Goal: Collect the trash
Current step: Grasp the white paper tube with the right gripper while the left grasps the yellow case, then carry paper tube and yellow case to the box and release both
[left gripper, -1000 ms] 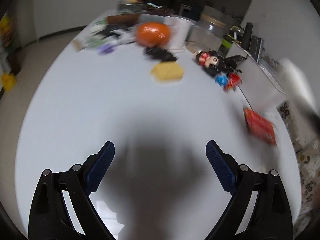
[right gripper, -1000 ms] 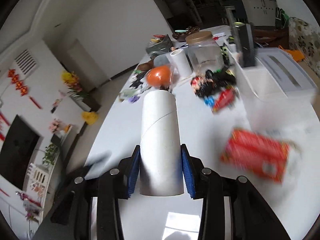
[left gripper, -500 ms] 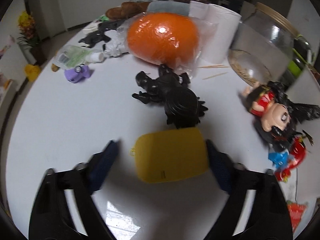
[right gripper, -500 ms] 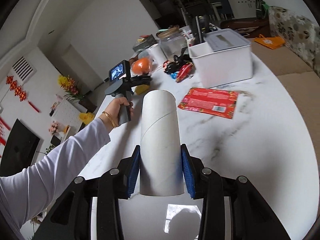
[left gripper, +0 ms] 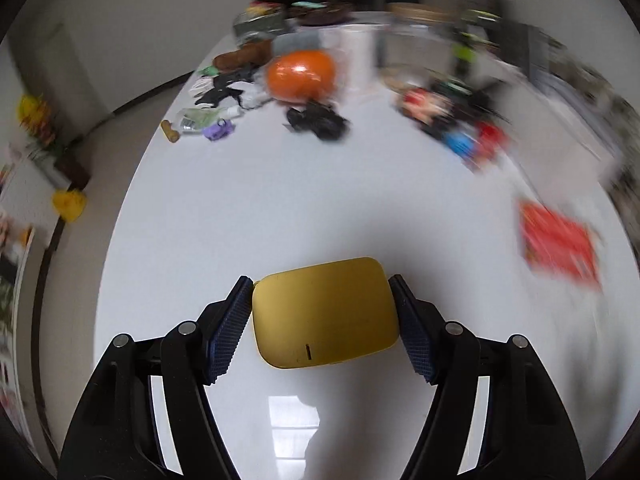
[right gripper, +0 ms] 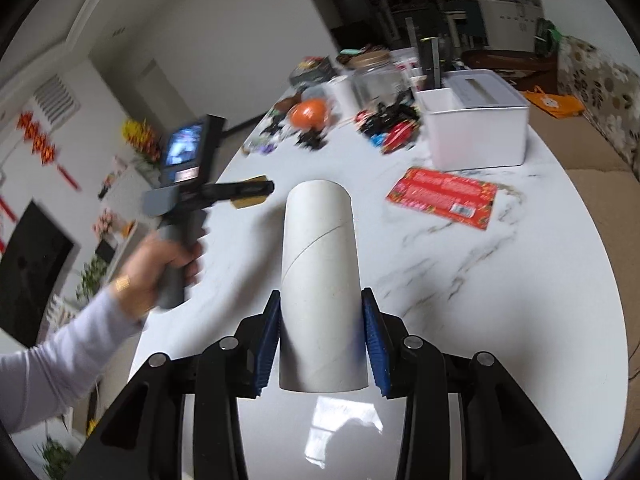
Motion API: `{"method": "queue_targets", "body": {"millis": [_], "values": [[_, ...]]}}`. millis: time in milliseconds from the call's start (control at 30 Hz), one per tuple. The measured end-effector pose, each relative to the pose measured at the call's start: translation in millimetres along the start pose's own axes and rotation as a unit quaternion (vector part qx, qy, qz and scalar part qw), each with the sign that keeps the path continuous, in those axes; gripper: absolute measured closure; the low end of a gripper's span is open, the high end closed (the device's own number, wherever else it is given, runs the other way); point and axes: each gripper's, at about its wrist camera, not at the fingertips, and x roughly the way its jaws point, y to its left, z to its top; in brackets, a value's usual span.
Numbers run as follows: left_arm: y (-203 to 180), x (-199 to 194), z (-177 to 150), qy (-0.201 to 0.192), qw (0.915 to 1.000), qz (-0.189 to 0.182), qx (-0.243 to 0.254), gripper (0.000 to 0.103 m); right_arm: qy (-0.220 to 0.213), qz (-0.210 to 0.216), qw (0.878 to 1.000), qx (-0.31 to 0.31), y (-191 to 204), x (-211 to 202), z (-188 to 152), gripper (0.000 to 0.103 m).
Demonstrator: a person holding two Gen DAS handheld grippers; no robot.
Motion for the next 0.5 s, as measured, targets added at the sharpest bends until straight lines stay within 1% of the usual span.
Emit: {"method": "queue_targets", "body": {"millis": [33,67,133,167,200,267,333,367,433,500], "values": [[-3,-20,-15,-0.005,0.9998,0.000,0.019,0.036,0.005,-0.001,1.000,-0.007,7,-2,-4,0.064],[-4,-48,-38,-0.013,0.9994,-0.001,0.033,0.036,0.017,-0.006,1.000,-0.016,17,-6,-10,0.064],[-3,-83,-69,-0.016,0.9987,-0.012,0.046,0.036,0.029,-0.004,0.999,-0.027,33,-13,-20,0.064],[-2,-108,-94,-0.014,0.9985,-0.018,0.050,0.036,0.038,-0.004,0.999,-0.035,43,-17,-27,0.064],[1,-120,-110,-0.009,0.9982,-0.024,0.054,0.036,0.046,-0.004,0.998,-0.041,53,-22,-35,0.064],[5,-146,-148,0.005,0.9978,-0.037,0.054,0.036,0.067,0.008,0.997,-0.042,67,-29,-51,0.064],[9,-172,-193,0.024,0.9974,-0.042,0.054,0.036,0.086,0.022,0.995,-0.041,81,-36,-70,0.064],[10,-183,-220,0.040,0.9971,-0.042,0.051,0.036,0.097,0.028,0.994,-0.046,90,-39,-81,0.064],[12,-192,-255,0.066,0.9959,-0.042,0.047,0.036,0.120,0.043,0.990,-0.065,109,-45,-105,0.064],[15,-198,-296,0.102,0.9929,-0.054,0.029,0.036,0.143,0.071,0.984,-0.078,125,-47,-132,0.064]]}}
